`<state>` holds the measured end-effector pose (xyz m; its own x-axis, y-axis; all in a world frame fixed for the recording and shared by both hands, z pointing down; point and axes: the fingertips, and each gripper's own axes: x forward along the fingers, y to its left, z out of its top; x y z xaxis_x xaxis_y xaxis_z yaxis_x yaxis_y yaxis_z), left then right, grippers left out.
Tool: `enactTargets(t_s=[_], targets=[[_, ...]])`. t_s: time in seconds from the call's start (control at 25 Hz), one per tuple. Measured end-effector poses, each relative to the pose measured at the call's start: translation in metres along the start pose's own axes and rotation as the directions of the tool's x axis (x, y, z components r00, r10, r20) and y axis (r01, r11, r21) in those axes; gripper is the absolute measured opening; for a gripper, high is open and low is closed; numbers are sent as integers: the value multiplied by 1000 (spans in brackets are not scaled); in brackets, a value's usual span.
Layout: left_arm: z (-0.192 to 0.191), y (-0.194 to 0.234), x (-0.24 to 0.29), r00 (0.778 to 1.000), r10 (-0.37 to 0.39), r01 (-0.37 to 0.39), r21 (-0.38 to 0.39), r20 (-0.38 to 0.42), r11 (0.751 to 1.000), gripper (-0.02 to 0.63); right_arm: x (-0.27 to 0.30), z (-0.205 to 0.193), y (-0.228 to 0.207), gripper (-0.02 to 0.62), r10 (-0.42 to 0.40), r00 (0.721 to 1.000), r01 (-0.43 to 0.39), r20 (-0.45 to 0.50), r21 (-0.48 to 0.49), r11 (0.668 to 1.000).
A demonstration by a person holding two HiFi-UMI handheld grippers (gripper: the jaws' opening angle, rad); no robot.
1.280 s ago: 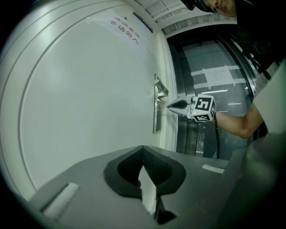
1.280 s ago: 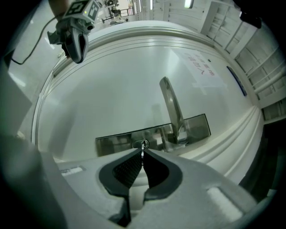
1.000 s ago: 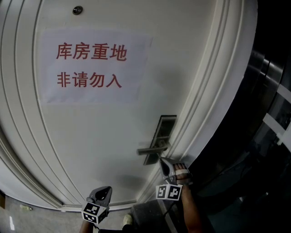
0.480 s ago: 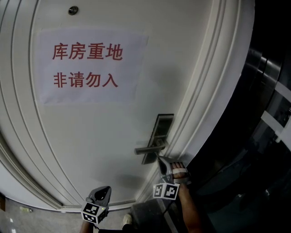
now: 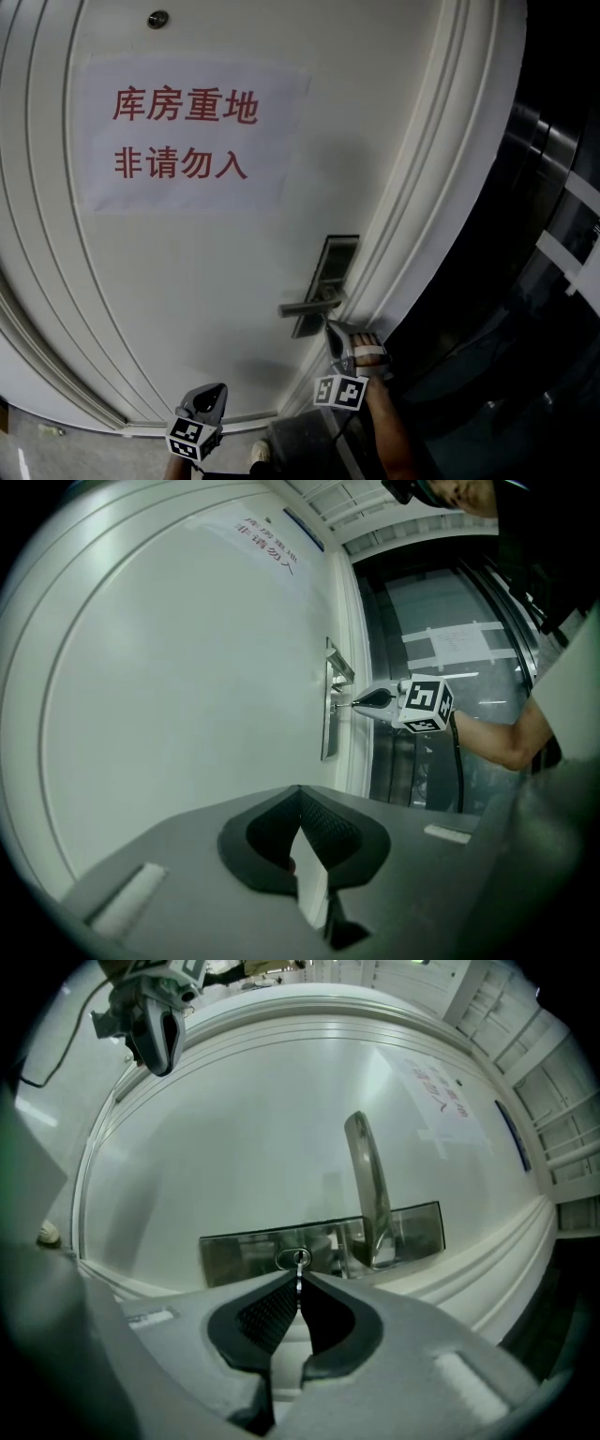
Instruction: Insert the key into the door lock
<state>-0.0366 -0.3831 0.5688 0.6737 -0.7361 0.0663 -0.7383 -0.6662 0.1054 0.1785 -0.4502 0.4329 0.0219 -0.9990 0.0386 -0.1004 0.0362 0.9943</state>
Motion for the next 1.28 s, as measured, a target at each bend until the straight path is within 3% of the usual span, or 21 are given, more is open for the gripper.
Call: enactTargets(t_s=[0.56,1.28], targets=[[1,8,-11,1000,18,-18,-7,7,1000,2,6,5,1,12,-6,999,4,-35,-50,999],[-2,22,-12,999,41,-41,-20,3,999,2,17,8,1,12,-10,1000,9,-19,-36,999]])
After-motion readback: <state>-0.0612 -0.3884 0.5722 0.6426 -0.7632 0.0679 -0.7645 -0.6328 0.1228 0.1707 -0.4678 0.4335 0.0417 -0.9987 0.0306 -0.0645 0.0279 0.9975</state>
